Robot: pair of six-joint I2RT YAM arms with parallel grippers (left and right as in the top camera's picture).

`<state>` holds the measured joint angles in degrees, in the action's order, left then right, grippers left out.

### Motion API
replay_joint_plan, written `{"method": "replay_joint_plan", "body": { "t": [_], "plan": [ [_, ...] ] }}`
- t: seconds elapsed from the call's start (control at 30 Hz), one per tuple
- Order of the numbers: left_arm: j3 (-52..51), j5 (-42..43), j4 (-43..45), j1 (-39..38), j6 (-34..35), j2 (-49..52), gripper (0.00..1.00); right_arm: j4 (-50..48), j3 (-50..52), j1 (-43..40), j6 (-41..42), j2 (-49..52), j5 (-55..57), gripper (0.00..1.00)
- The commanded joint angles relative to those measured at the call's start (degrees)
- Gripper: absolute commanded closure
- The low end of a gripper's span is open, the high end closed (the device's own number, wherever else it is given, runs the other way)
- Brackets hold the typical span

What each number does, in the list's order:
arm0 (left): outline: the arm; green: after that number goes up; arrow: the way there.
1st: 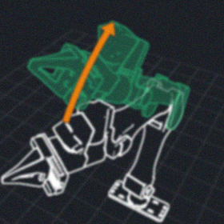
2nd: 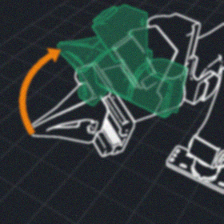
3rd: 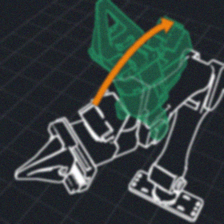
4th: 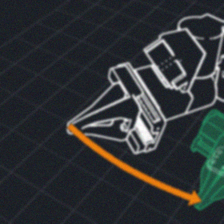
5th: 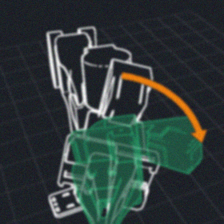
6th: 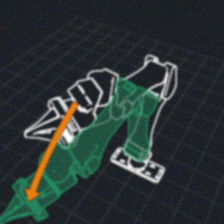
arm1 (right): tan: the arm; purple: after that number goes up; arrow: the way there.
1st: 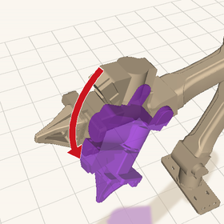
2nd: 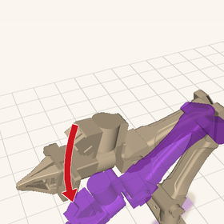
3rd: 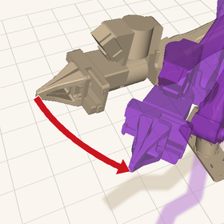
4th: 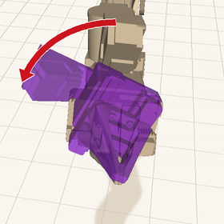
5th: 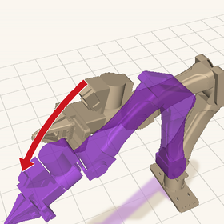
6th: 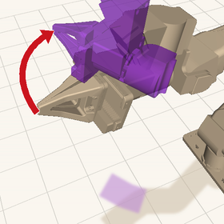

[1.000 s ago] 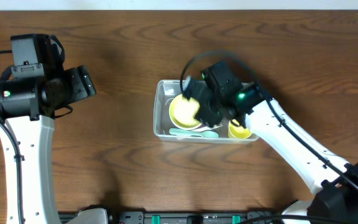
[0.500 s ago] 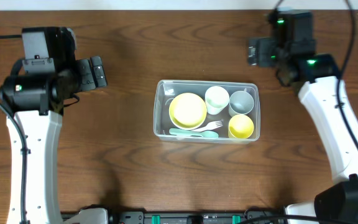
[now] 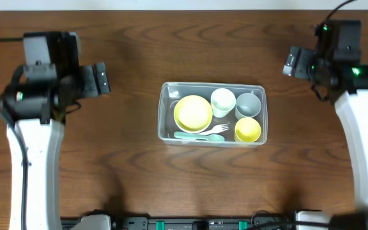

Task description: Pack container

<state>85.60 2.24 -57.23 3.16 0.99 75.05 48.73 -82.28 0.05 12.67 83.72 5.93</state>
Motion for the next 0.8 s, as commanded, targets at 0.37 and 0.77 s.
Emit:
{"method": "replay_joint_plan", "body": {
  "t": [0.37, 0.77],
  "plan": [
    [-28.6, 2.8, 4.7, 0.0, -1.8, -40.2, 0.02, -1.5, 34.3, 0.5, 5.3, -43.9, 3.5, 0.01],
    [-32.8, 2.7, 2.1, 0.0, 0.3, -53.7, 0.02, 0.4, 45.8, 0.5, 6.2, -62.8, -2.9, 0.01]
  ]
}}
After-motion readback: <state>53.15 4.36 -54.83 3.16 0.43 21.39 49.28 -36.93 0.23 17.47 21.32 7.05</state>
